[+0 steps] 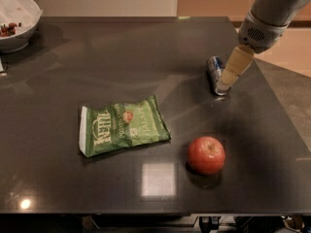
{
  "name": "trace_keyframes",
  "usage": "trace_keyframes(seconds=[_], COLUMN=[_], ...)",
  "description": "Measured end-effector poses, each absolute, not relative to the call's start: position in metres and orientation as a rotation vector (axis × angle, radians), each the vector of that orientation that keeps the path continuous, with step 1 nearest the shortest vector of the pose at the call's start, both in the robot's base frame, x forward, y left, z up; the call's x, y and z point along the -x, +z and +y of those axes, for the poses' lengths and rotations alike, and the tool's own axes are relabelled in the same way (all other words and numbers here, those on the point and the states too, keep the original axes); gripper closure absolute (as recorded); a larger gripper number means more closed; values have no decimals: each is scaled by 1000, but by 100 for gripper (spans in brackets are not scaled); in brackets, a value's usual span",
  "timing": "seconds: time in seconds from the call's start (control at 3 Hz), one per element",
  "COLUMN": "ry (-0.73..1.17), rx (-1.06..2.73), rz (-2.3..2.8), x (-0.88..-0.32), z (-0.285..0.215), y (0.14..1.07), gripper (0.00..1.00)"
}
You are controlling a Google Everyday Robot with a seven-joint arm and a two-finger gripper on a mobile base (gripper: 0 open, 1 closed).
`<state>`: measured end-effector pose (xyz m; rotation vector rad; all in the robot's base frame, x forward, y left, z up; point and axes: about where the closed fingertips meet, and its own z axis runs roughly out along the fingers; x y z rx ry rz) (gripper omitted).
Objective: Place redbull can upright
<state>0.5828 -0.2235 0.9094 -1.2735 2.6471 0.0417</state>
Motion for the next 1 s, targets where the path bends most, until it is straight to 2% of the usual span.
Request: trace_keyframes(seconds=[1.0], ry=[17], rx=[670], rz=[2913], x=[-679], z=[-238], y=[867], gripper=[0])
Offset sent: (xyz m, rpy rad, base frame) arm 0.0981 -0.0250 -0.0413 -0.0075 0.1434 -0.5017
